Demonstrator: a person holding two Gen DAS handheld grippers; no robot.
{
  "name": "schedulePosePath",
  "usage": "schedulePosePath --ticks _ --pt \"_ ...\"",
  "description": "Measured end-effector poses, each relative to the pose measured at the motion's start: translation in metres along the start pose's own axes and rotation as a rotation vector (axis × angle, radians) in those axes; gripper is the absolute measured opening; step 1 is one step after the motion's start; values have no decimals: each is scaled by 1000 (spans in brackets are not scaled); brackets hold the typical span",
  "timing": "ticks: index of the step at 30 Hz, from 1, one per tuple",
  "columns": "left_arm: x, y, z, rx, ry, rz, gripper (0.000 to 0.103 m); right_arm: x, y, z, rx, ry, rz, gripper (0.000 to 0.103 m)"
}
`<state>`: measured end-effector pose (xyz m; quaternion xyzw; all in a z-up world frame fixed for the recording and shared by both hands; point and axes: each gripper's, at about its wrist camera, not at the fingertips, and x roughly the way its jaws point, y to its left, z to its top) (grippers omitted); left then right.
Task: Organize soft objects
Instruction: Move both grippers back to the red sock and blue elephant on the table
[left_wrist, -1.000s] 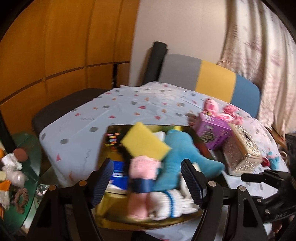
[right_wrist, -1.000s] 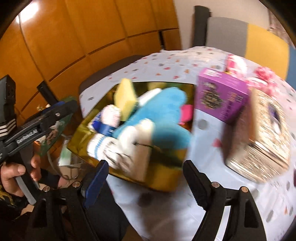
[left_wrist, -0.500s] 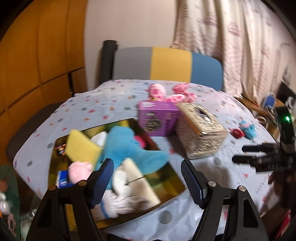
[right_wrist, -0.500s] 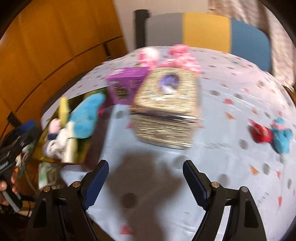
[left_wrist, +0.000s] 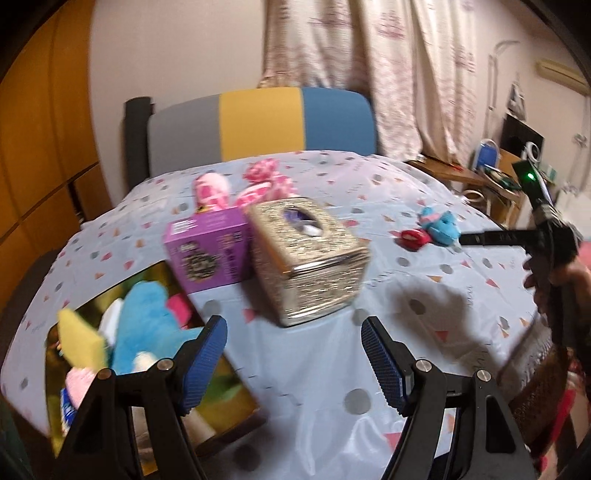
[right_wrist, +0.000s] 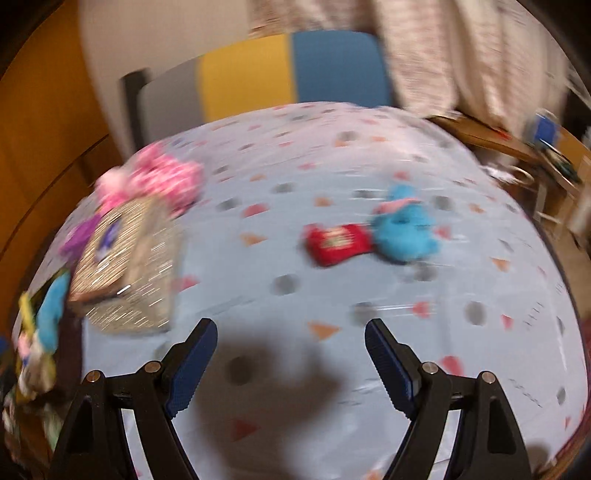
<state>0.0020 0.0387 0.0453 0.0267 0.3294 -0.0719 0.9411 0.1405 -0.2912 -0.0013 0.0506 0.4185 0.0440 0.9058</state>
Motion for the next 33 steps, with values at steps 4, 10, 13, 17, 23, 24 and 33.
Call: schedulePosePath --ticks 4,10,13,17,23,24,33 --pt "9 -25 8 46 11 -45 76 2 -60 6 192 -43 -107 84" --pt "25 -65 19 124 32 -110 76 2 -124 0 471 -125 -161 84" --pt "33 -85 25 155 46 -154 76 -2 -150 -10 605 -138 -157 84" --pt "45 -114 34 198 53 -215 76 -8 -165 -22 717 -150 -143 84" --pt "80 -148 49 214 104 -270 75 -7 -166 -23 731 -146 -101 84" --pt "88 -153 52 215 114 -281 75 -6 -165 -23 725 -141 -97 84" --pt "174 -193 83 224 202 -297 74 -4 -165 -24 730 -136 -58 84"
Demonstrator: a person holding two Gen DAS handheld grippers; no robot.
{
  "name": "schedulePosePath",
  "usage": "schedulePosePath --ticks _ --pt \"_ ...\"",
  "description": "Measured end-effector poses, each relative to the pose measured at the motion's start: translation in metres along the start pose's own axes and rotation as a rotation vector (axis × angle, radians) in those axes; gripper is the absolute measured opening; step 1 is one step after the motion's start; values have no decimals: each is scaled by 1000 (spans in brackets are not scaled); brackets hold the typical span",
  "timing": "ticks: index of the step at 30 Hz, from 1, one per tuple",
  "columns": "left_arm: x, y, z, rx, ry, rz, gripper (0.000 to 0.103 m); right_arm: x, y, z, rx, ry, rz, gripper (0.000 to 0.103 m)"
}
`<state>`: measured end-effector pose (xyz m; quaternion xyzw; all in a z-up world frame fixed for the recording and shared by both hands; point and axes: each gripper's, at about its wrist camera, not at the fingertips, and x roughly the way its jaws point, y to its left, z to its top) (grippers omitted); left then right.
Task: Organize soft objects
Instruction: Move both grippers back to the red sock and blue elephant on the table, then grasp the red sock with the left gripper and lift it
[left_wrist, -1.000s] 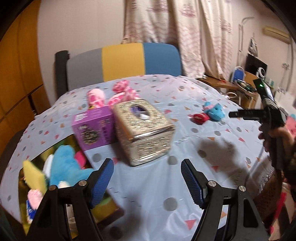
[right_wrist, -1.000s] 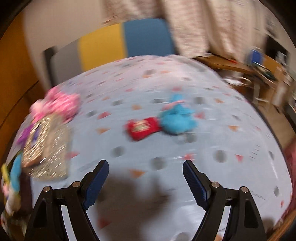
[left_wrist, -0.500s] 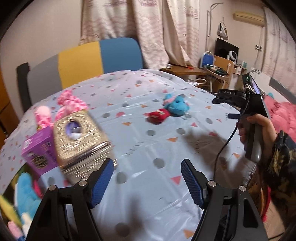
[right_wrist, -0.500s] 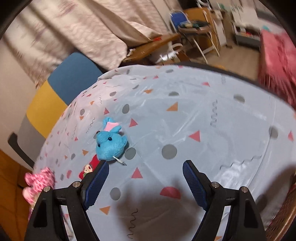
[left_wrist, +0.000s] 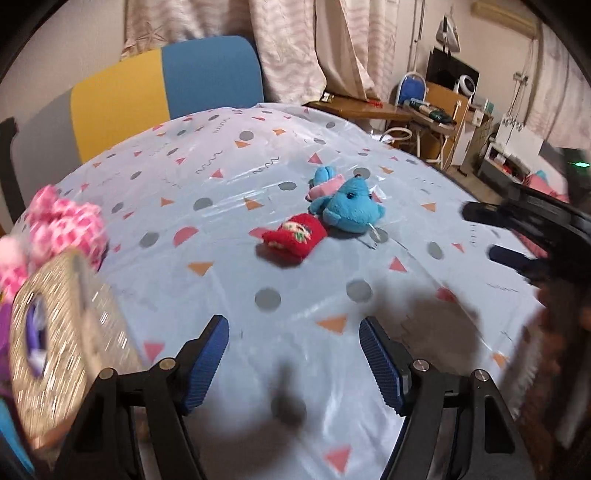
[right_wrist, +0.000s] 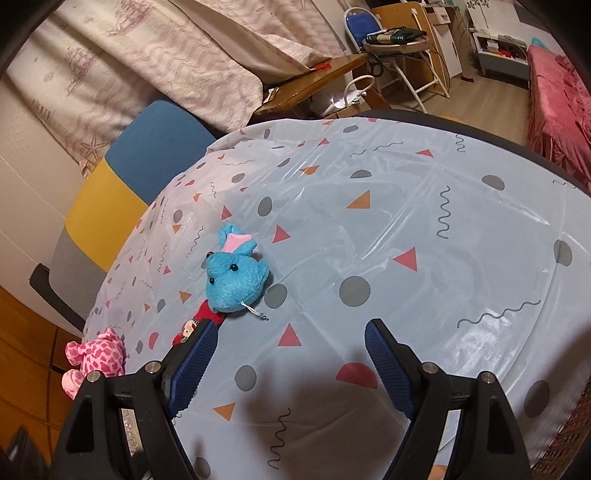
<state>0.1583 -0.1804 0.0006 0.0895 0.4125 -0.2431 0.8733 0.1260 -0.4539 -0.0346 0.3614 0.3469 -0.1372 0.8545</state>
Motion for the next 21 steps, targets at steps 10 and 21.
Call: schedulePosePath --ticks 10,21 --pt "97 -9 60 42 38 14 74 8 4 -2 -11 49 54 84" --pt "170 -22 90 167 77 60 73 9 6 -3 -8 67 98 84"
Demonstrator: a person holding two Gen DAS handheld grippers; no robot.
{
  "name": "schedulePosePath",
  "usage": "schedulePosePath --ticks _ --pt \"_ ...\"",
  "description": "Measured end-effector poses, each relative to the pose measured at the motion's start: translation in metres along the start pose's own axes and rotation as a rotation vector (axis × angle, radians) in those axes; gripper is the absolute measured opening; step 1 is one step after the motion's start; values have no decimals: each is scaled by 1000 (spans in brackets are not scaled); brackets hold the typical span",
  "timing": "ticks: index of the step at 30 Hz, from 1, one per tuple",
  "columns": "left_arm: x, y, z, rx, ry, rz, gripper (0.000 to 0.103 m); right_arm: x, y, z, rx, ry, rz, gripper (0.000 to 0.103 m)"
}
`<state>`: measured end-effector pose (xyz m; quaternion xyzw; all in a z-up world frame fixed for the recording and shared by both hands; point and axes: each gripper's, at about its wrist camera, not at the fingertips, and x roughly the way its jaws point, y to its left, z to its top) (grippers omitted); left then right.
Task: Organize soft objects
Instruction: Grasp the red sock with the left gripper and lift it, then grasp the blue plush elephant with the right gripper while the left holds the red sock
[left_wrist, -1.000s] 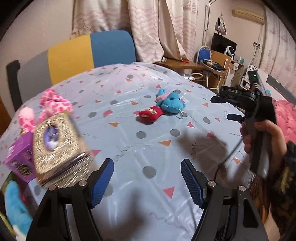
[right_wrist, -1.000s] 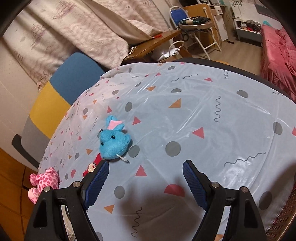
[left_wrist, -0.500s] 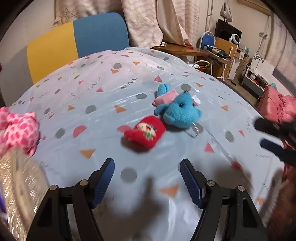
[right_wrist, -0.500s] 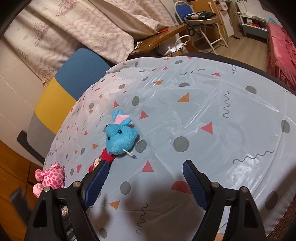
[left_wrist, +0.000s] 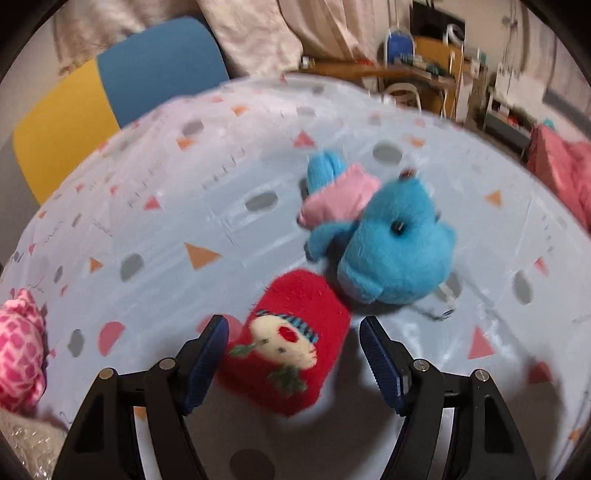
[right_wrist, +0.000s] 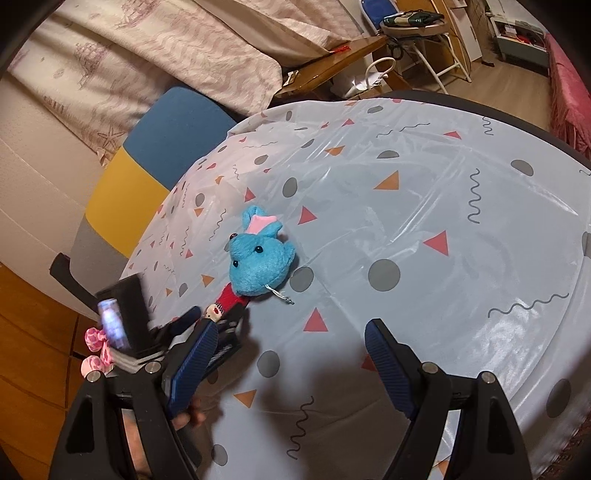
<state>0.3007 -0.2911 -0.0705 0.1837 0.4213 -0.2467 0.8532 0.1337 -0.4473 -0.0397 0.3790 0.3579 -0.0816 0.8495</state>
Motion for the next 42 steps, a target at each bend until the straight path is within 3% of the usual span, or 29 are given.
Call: schedulePosePath --ticks 2,3,4,7,10,15,20,26,33,38,42 --pt "16 -2 1 16 50 3 39 0 0 0 0 2 0 84" --pt "21 -1 1 11 58 2 27 -1 0 0 1 -3 -1 84" --pt "19 3 0 -17 34 -6 22 -1 0 0 -1 -8 -3 84" --pt "10 15 -2 -102 19 -45 20 -1 1 -1 -6 -7 -8 84" --pt "-12 18 -18 -118 -13 -70 20 -1 3 -2 -15 -9 -17 84" --pt "-55 15 -73 -166 -7 -84 21 1 3 -2 -20 -2 -31 84" --pt "-92 0 -140 -146 -1 -59 21 9 11 -5 -64 36 -45 84" --pt "-125 -11 -189 -103 -47 -26 22 29 31 -14 -184 146 -66 84" --pt "-129 -3 -202 -130 -87 -51 23 57 83 7 -414 135 -129 84" --pt "-129 -2 -204 -138 -103 -55 25 95 104 39 -470 103 -217 84" --pt "-128 1 -206 -156 -106 -69 26 134 106 49 -506 132 -290 84"
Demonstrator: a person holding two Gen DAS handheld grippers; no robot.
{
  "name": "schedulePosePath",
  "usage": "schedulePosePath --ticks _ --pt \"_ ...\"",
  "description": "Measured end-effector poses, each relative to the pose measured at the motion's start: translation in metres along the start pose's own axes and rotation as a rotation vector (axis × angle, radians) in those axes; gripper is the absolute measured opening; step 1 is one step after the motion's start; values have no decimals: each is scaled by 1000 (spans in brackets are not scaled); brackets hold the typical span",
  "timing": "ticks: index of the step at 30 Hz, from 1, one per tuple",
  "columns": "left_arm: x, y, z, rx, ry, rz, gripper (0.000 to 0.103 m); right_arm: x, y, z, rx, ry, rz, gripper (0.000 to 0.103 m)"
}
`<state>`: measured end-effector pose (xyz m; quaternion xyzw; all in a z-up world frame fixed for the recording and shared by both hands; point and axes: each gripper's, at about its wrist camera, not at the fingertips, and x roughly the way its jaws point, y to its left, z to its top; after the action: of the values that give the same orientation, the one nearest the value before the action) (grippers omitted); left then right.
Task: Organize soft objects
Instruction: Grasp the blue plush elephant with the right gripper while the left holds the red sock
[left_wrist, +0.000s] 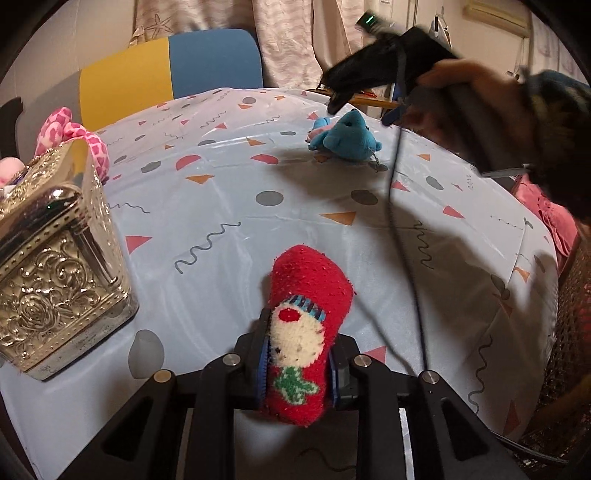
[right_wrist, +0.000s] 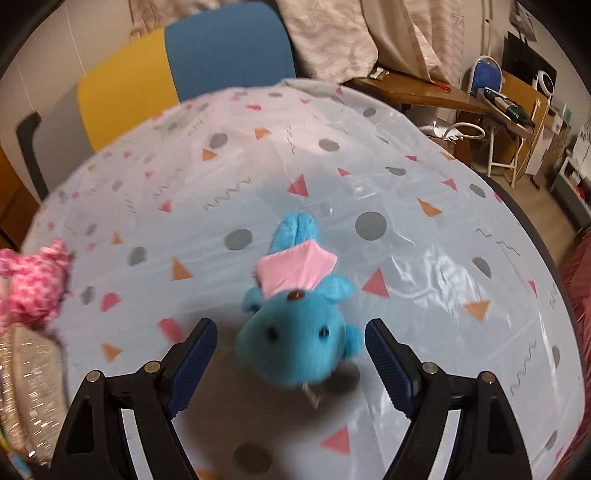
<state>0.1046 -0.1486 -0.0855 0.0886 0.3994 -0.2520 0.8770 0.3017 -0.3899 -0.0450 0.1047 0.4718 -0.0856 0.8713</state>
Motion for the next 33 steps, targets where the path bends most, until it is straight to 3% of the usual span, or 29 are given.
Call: schedulePosePath --ticks 3,5,8,12,18,22,26,29,30,31,33 --pt "0 2 -1 -6 -6 -7 26 31 5 0 -30 54 -37 84" --pt "0 2 -2 -6 -8 -10 27 43 7 -3 -47 85 -32 67" --pt "0 4 -2 -15 -9 -18 27 36 10 -9 -70 55 -24 59" --pt "0 5 -3 -19 -10 -23 28 9 21 -26 -139 60 42 58" --pt "-1 6 -3 -28 -13 -30 27 -32 48 -81 -236 126 141 58" --pt "-4 10 -3 -53 -3 -35 27 -34 60 -118 -279 181 135 59" --pt "-19 16 -13 -84 12 -48 28 -30 64 -126 -304 182 108 60" --pt "-32 18 -22 -100 27 -63 37 -27 64 -128 -312 184 105 62" --pt "-37 19 -26 -110 30 -69 50 -27 63 -127 -309 183 107 62" --pt "-41 20 -29 -121 33 -72 56 -26 63 -127 -308 184 110 63" --pt "-47 23 -35 -142 41 -76 56 -25 63 -129 -311 189 110 65"
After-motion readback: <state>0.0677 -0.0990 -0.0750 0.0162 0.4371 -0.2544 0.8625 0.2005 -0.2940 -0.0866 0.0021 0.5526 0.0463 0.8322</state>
